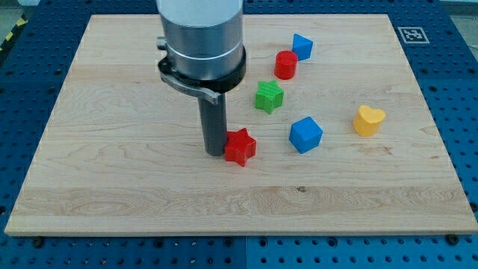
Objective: Move red star closer to blue cube
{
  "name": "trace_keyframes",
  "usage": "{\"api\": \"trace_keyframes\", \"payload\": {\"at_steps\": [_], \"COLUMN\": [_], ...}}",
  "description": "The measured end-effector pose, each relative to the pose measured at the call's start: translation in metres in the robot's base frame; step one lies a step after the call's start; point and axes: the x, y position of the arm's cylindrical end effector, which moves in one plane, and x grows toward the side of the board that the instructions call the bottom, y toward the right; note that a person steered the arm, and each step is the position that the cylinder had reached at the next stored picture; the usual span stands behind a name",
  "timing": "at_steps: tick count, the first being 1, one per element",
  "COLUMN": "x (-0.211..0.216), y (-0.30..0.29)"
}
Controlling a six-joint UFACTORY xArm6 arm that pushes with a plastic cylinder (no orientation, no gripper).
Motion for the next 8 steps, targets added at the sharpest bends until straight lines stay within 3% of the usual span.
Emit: {"api": "trace_keyframes", "payload": {"at_steps": [4, 8], "x": [-0.027, 0.011], "y": [-0.015, 0.034]}}
